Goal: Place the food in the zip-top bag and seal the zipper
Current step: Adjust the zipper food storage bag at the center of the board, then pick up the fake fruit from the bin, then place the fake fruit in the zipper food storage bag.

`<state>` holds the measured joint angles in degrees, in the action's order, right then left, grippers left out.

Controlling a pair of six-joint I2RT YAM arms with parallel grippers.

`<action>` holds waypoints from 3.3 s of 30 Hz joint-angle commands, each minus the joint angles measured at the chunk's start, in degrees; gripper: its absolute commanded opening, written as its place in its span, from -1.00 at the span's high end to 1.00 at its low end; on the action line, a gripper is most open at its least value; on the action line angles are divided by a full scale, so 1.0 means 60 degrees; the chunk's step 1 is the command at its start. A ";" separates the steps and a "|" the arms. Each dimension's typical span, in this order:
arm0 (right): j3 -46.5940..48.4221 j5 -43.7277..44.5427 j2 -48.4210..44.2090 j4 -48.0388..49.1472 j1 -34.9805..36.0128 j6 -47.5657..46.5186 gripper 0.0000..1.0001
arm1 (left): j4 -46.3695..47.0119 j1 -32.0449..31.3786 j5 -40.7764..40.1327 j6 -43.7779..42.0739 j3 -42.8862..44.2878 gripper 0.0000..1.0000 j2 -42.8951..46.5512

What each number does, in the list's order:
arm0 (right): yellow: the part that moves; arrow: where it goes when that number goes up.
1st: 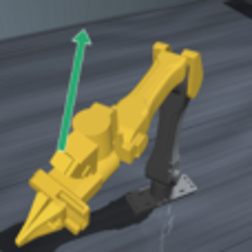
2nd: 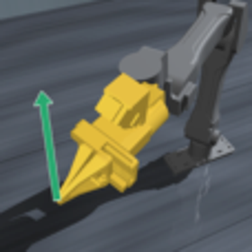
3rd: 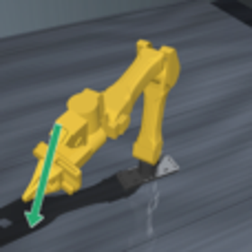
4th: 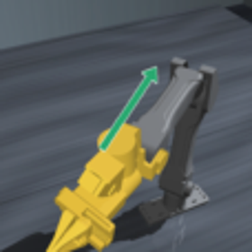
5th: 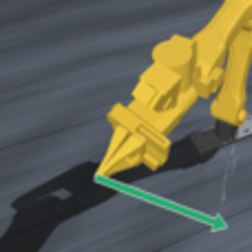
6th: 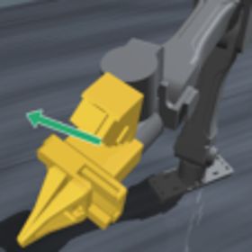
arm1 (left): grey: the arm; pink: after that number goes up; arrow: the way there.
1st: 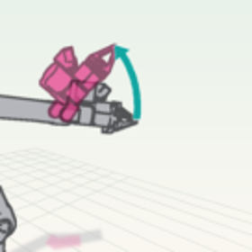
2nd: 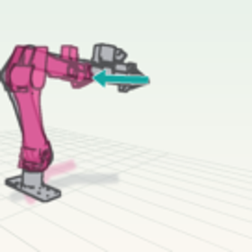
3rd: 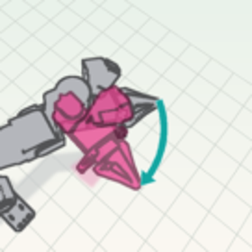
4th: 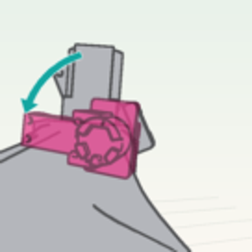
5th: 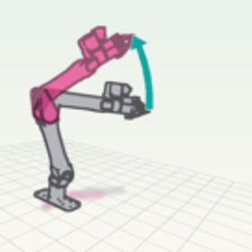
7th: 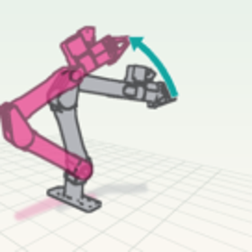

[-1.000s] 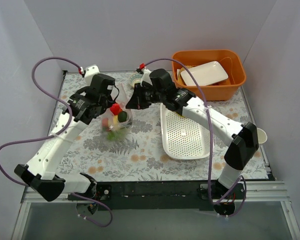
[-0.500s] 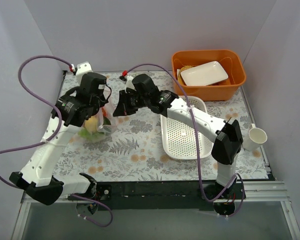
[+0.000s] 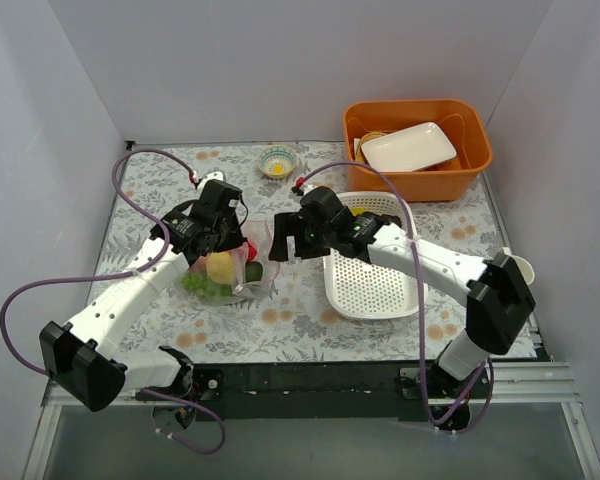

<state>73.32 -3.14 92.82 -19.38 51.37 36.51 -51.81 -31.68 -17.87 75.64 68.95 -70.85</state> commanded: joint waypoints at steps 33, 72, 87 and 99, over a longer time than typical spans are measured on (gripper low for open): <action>0.1301 0.2399 0.2182 -0.0639 -0.4036 -0.6891 -0.82 | 0.1560 0.0007 0.1220 -0.0008 -0.0153 1.00 -0.0086; -0.0398 0.0320 0.0120 -0.0637 -0.4007 -0.5325 0.31 | 0.1574 -0.0008 0.1337 -0.0008 -0.0168 1.00 0.0016; -0.0648 -0.1117 -0.2460 -0.0535 -0.2983 -0.3113 0.32 | 0.1677 0.0007 0.1615 -0.0111 -0.0021 1.00 -0.0043; -0.0560 -0.1411 -0.2374 0.0167 -0.1153 -0.1735 0.32 | 0.1736 0.0007 0.1630 -0.0184 0.0139 1.00 -0.0174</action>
<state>69.45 -10.50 79.09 -22.81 40.99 22.55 -42.26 -31.68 -8.51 75.33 67.99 -73.17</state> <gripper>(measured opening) 0.544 0.029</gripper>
